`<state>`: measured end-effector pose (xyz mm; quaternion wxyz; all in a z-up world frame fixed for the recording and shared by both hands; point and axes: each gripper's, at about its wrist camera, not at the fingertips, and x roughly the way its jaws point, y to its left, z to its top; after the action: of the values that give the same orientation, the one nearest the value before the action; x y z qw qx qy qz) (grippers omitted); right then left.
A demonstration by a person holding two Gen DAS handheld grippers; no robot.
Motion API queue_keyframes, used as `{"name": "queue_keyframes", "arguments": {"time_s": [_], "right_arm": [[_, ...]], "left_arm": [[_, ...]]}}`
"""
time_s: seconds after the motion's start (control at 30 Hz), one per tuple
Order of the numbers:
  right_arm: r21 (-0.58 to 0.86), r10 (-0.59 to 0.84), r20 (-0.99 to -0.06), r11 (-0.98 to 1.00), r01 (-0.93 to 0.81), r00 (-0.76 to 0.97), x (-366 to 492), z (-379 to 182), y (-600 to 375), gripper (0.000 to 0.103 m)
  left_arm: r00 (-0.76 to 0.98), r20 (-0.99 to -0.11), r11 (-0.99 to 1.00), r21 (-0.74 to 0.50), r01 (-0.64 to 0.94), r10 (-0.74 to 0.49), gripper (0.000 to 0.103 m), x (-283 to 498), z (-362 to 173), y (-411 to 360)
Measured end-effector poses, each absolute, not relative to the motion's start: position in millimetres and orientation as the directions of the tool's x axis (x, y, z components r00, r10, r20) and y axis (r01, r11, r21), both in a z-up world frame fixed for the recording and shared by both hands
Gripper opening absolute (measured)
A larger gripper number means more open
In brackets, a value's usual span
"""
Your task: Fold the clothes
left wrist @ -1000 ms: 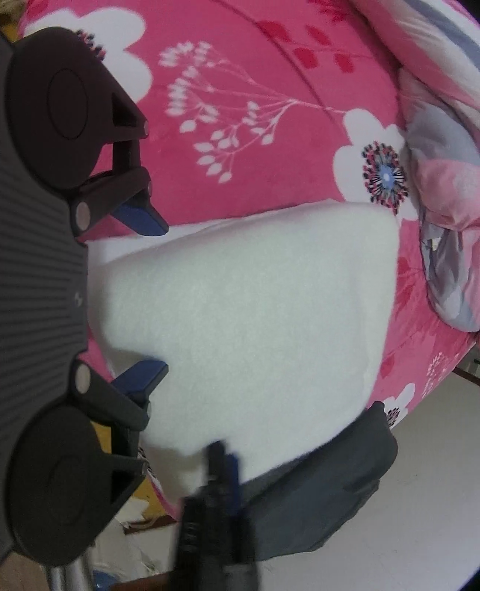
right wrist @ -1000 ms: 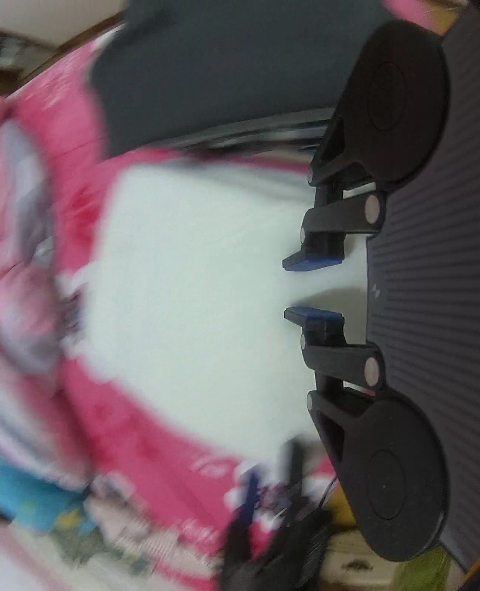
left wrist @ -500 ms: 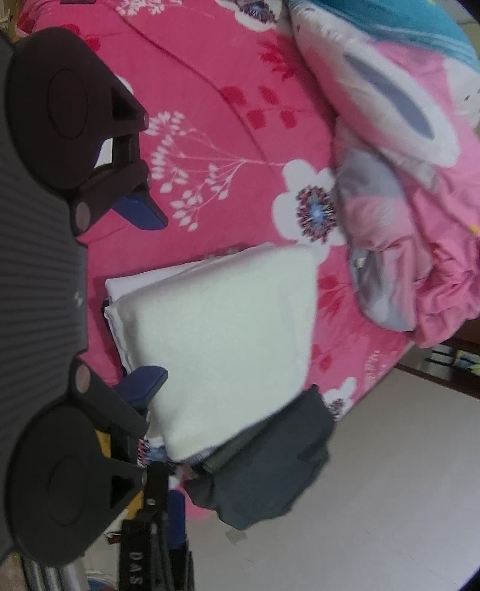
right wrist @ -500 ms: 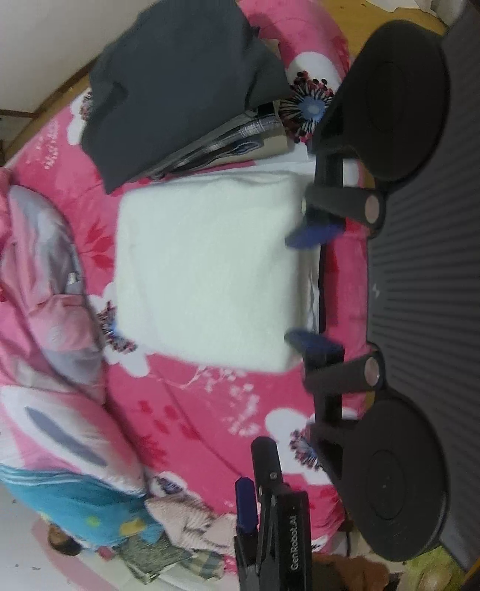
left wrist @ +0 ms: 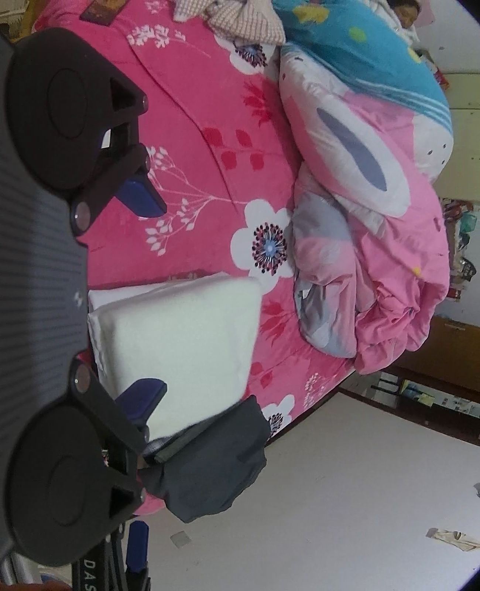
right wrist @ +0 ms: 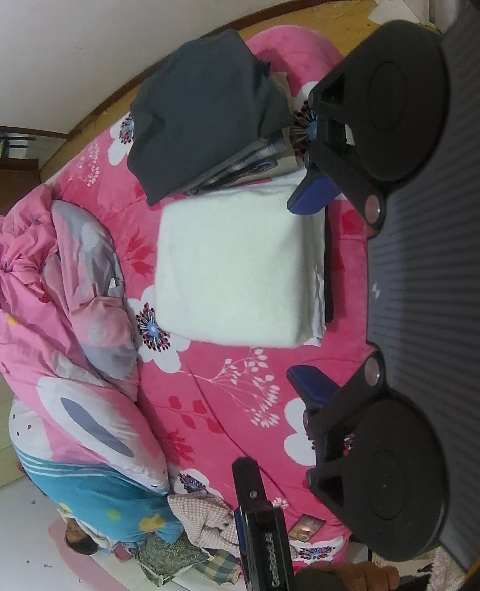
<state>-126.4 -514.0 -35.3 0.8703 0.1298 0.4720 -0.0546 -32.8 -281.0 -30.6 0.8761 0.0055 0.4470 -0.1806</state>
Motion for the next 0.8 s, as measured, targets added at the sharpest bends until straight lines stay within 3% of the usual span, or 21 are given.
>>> {"name": "queue_keyframes", "arguments": {"time_s": [0.47,0.8], "right_arm": [[0.137,-0.005,-0.818,0.969,0.204,0.575,-136.4,-18.4,-495.3,0.098],[0.054,-0.089,-0.783,0.976,0.21,0.616,-143.2,-3.0,-481.6,0.101]], "left_arm": [[0.558,-0.802,0.957,-0.059,0.283,-0.214,0.096,-55.6,-17.1,-281.8],[0.621,-0.758,0.943,0.026,0.332,-0.198,0.097,-69.6,-4.3,-295.5]]}}
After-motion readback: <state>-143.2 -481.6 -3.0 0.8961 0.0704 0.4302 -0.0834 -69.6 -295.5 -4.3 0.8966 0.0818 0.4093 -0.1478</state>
